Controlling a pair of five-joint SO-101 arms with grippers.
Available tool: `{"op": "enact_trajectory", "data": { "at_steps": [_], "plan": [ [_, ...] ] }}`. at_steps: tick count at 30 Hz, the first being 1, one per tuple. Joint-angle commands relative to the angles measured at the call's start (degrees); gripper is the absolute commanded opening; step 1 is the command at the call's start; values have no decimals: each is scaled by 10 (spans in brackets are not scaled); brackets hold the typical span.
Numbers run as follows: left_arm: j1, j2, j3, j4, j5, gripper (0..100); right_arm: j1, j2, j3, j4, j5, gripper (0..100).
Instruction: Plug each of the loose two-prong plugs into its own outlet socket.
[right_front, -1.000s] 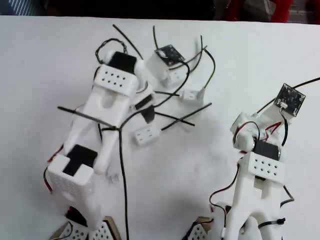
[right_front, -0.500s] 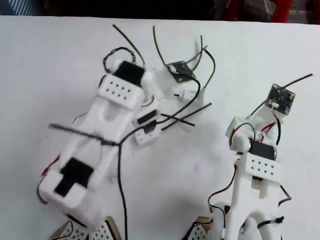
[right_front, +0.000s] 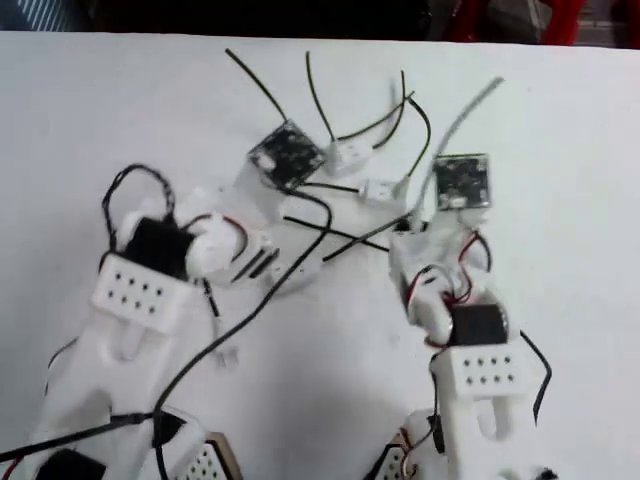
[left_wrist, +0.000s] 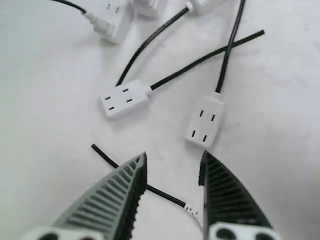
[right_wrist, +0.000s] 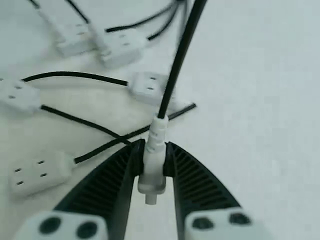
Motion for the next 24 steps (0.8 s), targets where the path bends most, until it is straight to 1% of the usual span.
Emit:
{"op": "enact_trajectory", "data": {
  "at_steps": [1, 4, 6, 10, 15, 17, 20, 24],
  "plan": [
    [-58, -94, 121, -113, 15, 181, -90, -72, -7, 13, 20, 18],
    [-95, -128, 179, -170, 61, 181, -173, -80, -7, 12, 20, 17],
    [-104, -151, 206, -198, 93, 181, -227, -65, -10, 10, 20, 17],
    [-81, -203, 227, -217, 113, 181, -300, -14, -11, -11, 20, 17],
    [-53, -278, 233, -215, 113, 184, -341, 22, -10, -29, 20, 17],
    [-51, -302, 246, -215, 114, 215, -353, 21, -9, -29, 19, 17],
    [-29, -325, 280, -215, 115, 260, -363, 21, -9, -29, 18, 17],
    [-3, -349, 313, -215, 111, 260, -364, 21, -9, -29, 16, 17]
  ]
}}
